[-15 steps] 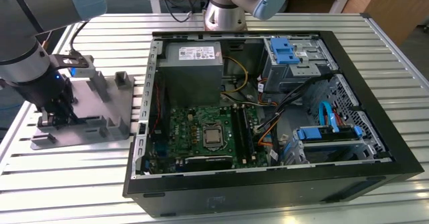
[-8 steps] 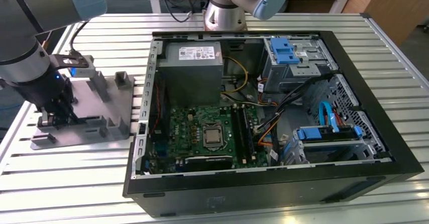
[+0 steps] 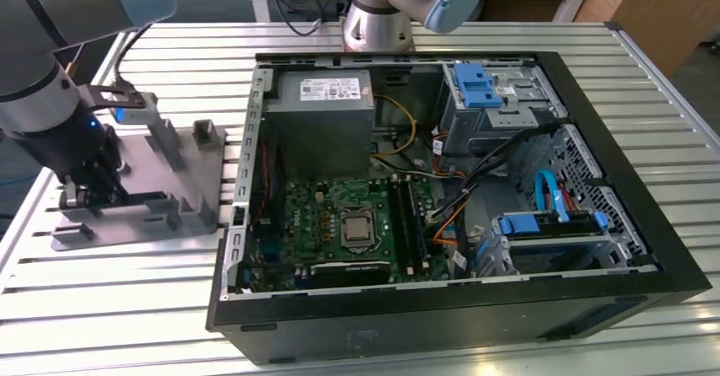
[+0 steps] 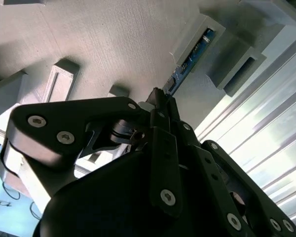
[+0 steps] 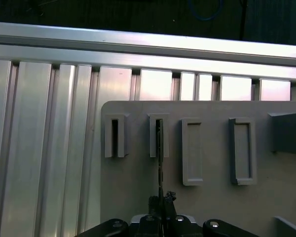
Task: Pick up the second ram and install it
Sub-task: 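Pick up the second ram and move it above second insertion slot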
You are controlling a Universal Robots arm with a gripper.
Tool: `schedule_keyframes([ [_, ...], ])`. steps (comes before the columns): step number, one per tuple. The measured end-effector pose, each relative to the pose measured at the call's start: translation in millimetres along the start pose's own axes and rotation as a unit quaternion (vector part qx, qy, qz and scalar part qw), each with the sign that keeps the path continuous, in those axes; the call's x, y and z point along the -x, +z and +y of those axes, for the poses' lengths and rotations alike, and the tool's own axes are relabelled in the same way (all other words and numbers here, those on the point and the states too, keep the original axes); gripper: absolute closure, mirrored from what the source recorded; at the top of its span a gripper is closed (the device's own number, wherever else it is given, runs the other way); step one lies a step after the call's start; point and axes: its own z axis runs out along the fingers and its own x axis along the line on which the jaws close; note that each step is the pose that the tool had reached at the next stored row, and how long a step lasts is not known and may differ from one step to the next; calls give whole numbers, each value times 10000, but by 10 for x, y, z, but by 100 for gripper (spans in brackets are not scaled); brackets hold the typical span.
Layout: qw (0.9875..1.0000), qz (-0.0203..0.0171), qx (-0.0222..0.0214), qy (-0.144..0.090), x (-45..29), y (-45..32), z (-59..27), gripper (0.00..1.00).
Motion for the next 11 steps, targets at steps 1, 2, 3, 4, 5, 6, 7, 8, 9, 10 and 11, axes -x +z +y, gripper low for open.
schedule_keyframes([
  [1,10000,-12,-1,-1,1,-26,1,86],
  [2,10000,-23,-2,-1,2,-54,2,86],
  [3,10000,-32,-2,-1,3,-79,4,86],
  [4,10000,-41,-3,-2,4,-107,5,86],
  [5,10000,-52,-3,-2,4,-130,6,86],
  [6,10000,-64,-4,-3,5,-150,7,86],
  [7,10000,-75,-5,-3,5,-170,8,86],
  [8,10000,-89,-5,-4,6,-190,9,86],
  [9,9999,-107,-6,-5,6,-211,9,86],
  [10,9999,-123,-8,-6,7,-232,10,86],
  [11,9999,-138,-8,-6,8,-251,11,86],
])
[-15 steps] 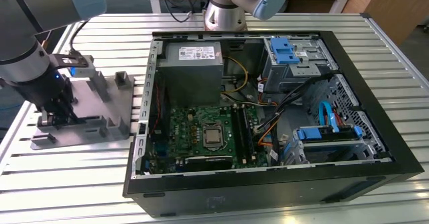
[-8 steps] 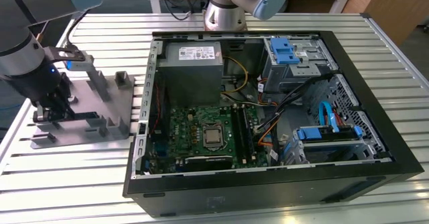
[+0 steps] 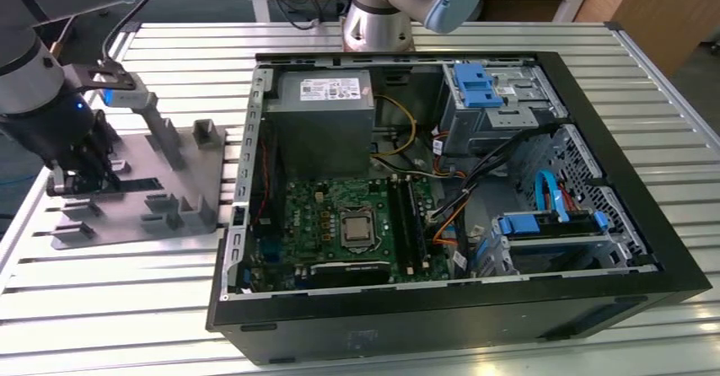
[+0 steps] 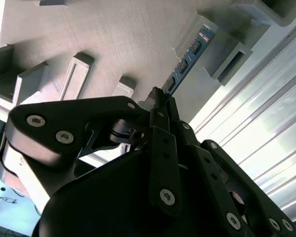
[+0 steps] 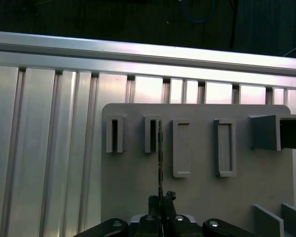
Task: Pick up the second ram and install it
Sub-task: 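Pick up the second ram and move it above second insertion slot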
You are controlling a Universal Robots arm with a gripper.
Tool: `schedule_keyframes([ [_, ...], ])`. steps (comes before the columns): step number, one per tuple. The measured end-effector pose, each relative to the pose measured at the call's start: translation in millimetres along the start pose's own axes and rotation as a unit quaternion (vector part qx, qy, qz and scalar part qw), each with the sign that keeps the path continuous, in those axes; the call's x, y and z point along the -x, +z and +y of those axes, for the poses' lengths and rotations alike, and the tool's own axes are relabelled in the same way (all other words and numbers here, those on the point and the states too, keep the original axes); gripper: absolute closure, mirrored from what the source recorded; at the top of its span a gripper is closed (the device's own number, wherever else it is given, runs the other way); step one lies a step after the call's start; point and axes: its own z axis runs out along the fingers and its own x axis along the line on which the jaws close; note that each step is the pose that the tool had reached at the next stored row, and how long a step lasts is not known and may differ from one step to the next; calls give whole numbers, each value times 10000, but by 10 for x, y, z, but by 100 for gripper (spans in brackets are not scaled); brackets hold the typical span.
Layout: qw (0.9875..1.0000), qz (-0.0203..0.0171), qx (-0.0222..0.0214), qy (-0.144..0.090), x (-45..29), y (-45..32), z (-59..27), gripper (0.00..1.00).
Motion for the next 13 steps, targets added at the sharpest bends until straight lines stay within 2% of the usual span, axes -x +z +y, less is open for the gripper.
schedule_keyframes([
  [5,10000,-59,-3,-3,5,-85,3,86],
  [13,9999,-122,-7,-6,12,-218,9,86],
])
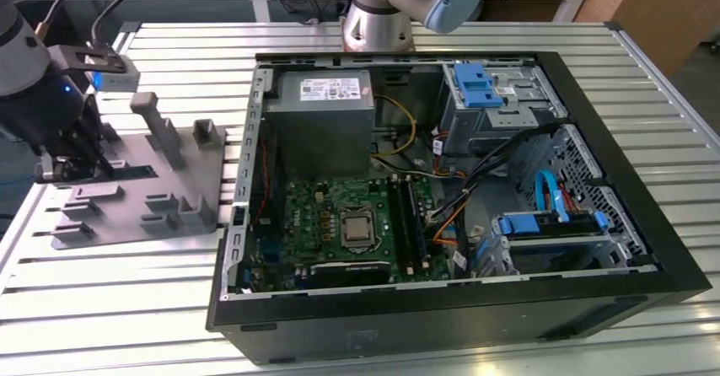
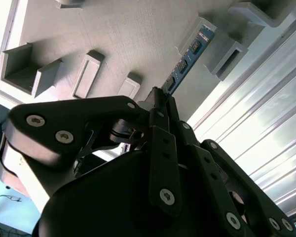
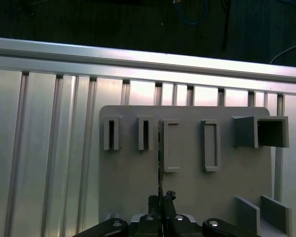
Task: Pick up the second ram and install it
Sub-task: 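Pick up the second ram and move it above second insertion slot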
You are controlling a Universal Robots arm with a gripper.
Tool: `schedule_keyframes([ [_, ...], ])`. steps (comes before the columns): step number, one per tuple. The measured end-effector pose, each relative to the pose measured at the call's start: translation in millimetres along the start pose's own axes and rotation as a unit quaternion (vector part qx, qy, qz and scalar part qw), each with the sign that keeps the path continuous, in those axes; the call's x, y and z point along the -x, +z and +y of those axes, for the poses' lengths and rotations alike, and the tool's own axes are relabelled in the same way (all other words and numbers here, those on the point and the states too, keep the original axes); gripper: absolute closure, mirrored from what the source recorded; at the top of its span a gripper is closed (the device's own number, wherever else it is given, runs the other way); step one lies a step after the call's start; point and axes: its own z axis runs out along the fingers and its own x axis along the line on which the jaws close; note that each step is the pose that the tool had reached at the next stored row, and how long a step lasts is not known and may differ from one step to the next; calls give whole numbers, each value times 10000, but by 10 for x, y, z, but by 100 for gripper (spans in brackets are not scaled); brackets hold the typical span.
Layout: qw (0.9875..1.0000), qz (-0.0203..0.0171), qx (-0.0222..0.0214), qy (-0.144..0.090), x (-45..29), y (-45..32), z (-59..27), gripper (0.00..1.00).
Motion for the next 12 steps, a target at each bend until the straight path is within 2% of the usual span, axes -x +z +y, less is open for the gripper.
schedule_keyframes([
  [6,10000,-33,-2,-2,9,-111,4,86],
  [12,10000,-46,-3,-2,20,-248,10,86],
])
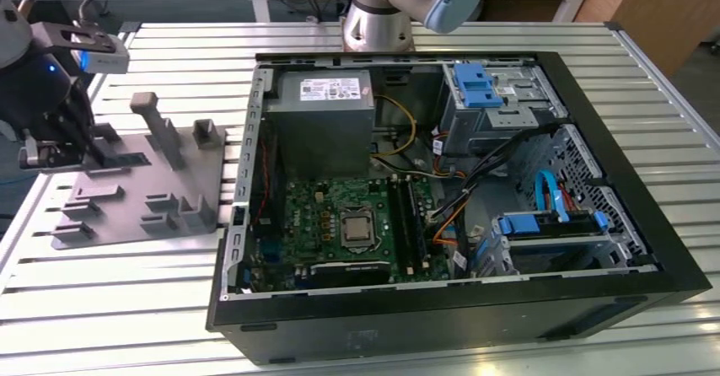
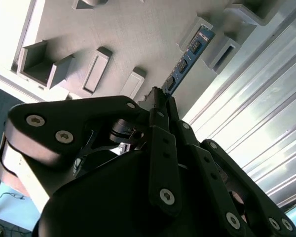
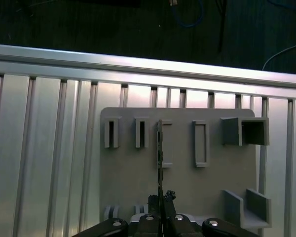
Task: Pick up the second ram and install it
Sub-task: 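Pick up the second ram and move it above second insertion slot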
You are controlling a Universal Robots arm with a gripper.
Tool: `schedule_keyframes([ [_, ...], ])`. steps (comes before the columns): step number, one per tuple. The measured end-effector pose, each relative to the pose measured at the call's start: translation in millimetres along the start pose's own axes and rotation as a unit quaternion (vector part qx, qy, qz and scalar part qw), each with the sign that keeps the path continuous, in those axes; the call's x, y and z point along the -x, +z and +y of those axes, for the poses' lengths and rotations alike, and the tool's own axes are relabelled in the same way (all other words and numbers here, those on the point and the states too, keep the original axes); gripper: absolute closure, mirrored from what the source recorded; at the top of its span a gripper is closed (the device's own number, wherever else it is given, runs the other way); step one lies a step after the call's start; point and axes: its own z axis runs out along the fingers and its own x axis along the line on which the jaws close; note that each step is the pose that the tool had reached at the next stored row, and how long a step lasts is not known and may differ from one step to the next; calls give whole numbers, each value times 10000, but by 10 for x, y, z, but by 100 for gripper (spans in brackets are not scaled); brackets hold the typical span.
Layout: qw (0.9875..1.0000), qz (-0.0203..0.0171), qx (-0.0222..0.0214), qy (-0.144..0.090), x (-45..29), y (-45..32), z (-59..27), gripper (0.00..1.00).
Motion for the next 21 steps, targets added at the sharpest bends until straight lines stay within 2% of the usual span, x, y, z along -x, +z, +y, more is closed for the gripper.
schedule_keyframes([
  [8,10000,-12,0,-1,16,-174,7,86],
  [21,10000,-30,-2,-2,35,-387,16,86],
])
